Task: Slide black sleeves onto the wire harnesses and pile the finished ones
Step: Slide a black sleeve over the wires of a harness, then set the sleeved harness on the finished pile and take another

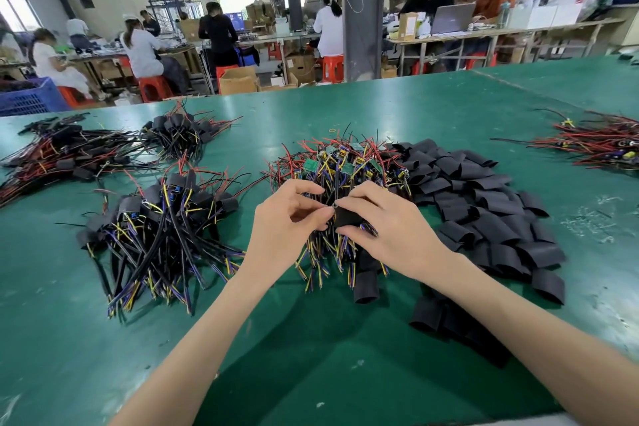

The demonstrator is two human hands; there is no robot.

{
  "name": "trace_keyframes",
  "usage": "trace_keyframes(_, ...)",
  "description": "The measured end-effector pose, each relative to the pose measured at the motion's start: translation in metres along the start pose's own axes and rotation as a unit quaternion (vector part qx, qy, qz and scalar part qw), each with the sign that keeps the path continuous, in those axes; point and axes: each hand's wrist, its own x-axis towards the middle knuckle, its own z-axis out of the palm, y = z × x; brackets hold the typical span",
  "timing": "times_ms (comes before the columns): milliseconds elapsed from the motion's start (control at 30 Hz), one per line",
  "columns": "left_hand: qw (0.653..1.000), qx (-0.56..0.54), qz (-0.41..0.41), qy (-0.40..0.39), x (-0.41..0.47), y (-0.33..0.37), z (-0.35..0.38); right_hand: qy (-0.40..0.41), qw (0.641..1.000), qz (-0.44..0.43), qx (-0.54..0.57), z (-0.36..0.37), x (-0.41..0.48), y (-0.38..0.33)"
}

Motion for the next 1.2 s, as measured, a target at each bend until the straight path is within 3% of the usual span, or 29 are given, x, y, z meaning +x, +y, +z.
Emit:
trace_keyframes(200,0.997,-0.064,-0.033,-0.005,-0.001,-0.002,0.000,-0.012,0.998,-0.026,-0.062,-0.001,0.001,0.002)
trace_keyframes(433,0.999,-0.031,-0.018,-0.030,0.000,-0.001,0.001,0.013,0.997,0.017,0.068,-0.002,0.000,0.006)
trace_keyframes(700,1.000,-0.018,0.021,-0.014,-0.002,0.001,-0.001,0.007,0.996,0.037,0.087,0.003,-0.002,0.008)
trace_keyframes(867,0.981,0.076,0.128,0.123,0.006,0.006,-0.019,0.037,0.993,0.088,0.064,0.002,0.001,0.007)
trace_keyframes(1033,0.895,0.210,0.212,0.332,0.023,-0.008,-0.071,0.067,0.990,0.121,0.031,-0.003,0.001,0.016)
trace_keyframes(1100,0.873,0.251,0.187,0.374,0.026,-0.021,-0.091,0.061,0.989,0.136,0.016,-0.003,0.000,0.020)
trace_keyframes(1200,0.871,0.316,0.063,0.371,0.026,-0.044,-0.111,0.027,0.987,0.155,-0.015,0.001,-0.002,0.027)
